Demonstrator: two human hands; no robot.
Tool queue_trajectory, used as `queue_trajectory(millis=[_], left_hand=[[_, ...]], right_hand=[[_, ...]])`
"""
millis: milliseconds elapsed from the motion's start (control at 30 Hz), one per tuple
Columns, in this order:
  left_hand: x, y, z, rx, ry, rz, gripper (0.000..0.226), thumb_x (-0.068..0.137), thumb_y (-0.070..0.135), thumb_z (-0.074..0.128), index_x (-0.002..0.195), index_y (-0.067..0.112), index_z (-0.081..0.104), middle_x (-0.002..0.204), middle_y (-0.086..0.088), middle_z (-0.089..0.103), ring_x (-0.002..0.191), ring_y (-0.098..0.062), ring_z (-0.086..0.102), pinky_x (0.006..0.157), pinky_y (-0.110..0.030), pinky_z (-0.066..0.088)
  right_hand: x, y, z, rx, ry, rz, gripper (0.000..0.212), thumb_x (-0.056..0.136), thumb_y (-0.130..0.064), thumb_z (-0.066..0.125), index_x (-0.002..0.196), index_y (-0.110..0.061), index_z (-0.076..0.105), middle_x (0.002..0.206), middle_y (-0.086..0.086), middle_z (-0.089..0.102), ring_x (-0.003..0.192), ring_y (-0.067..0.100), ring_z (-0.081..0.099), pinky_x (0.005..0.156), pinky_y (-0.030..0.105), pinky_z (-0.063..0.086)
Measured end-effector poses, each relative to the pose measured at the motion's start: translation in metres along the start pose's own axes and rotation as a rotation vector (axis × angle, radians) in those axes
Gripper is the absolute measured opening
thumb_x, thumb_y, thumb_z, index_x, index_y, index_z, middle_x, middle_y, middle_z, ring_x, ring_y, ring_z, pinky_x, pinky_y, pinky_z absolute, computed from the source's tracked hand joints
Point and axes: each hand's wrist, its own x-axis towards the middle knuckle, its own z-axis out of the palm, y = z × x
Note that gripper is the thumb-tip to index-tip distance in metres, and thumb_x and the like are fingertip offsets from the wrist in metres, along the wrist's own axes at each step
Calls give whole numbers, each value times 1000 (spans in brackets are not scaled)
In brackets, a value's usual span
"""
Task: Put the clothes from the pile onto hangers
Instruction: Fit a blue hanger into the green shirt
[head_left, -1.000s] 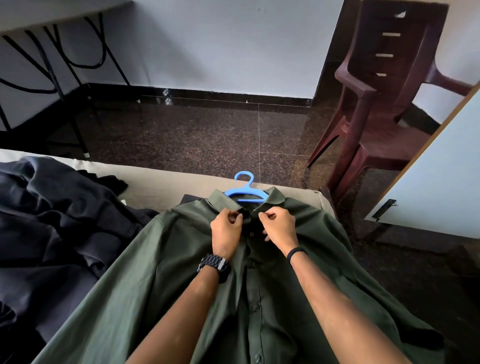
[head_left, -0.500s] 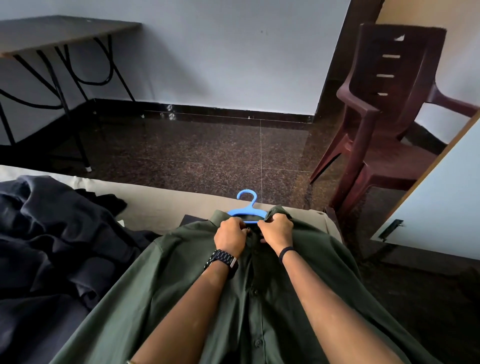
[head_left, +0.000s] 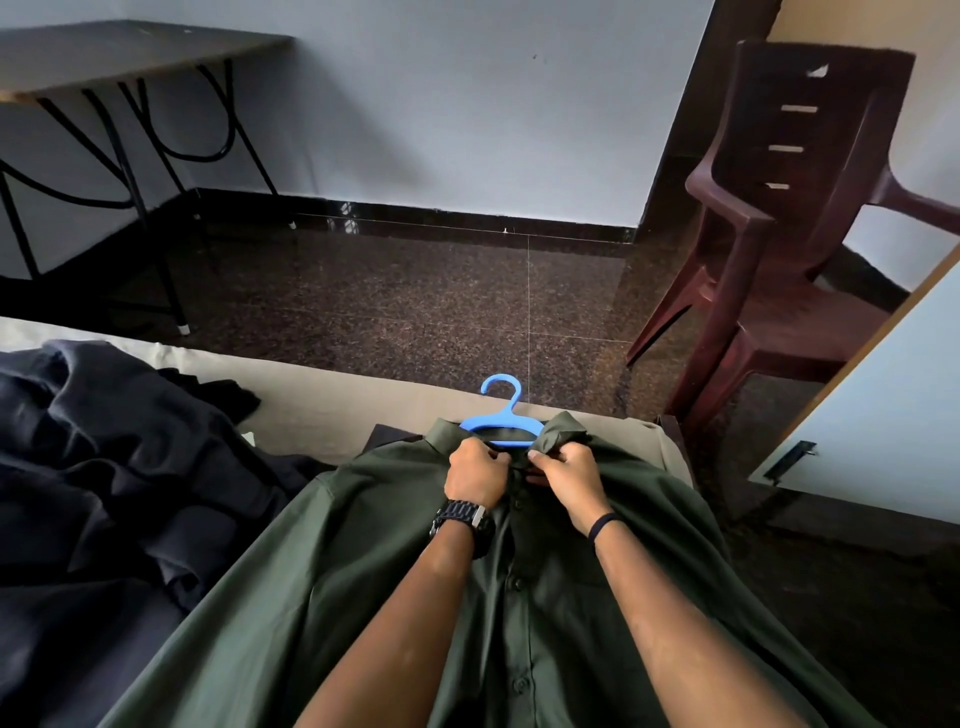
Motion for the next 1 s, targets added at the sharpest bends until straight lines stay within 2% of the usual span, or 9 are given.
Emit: queue_trajectory(millis=[100,167,300,367,433,567,700,900,1000], left_hand=[[-2,-1,1,-172,38,32,32,86,18,62,56,13,51,70,-11,65,74,-25,60,63,-24,37],[-3,-3,0,-357,46,17,33,85,16,66,54,14,53,54,-2,56,56,-17,50,60,-24,37],[-7,-7,-1,-745,-18,-60,20,86,5,66,66,8,61,56,-3,57,45,-7,46,44,-19,39],[-8,-7,-2,-838,-52,-73,18,86,2,65,70,7,60,57,-2,56,41,-3,45,41,-15,37],[-9,-8,-2,-904,-82,-75,12,86,0,65,78,6,59,60,-2,59,41,-2,46,39,-14,36],[-10,-12,-4,-934,-129,-78,10,85,0,67,85,6,58,62,1,66,42,-2,48,39,-15,37],[-10,-15,-3,-889,-133,-55,16,84,2,69,83,10,55,69,-6,64,46,-4,50,41,-16,37],[-10,-18,-1,-792,-104,10,17,82,2,70,83,9,54,67,-4,64,50,-5,56,43,-17,40],[-9,-21,1,-728,-75,44,17,81,6,73,82,11,57,69,-4,66,54,-9,57,45,-19,42]], right_hand=[[-2,-1,1,53,15,42,19,86,3,62,104,8,60,96,21,68,73,21,68,56,23,54],[-5,-4,2,127,19,58,18,87,4,60,105,6,59,92,17,67,70,19,67,54,21,54],[-10,-12,-1,372,-32,86,9,92,2,54,99,-1,60,80,11,66,62,15,66,53,21,54],[-12,-14,-1,408,-47,91,7,94,-3,54,95,-6,60,79,9,66,65,17,66,54,22,54],[-13,-14,1,380,-34,85,8,93,-3,55,99,-4,61,82,9,67,70,19,65,55,22,54],[-13,-14,7,278,35,67,15,86,5,59,101,3,60,87,15,66,71,20,65,60,25,54],[-10,-9,11,140,46,21,19,80,0,66,98,5,60,93,18,69,77,22,69,62,27,54],[-9,-3,12,-78,84,-33,22,76,-7,73,91,-2,58,90,13,69,81,24,70,78,45,58],[-14,-6,10,-184,86,-68,23,76,-8,74,92,-5,57,93,9,69,84,19,68,81,36,57]])
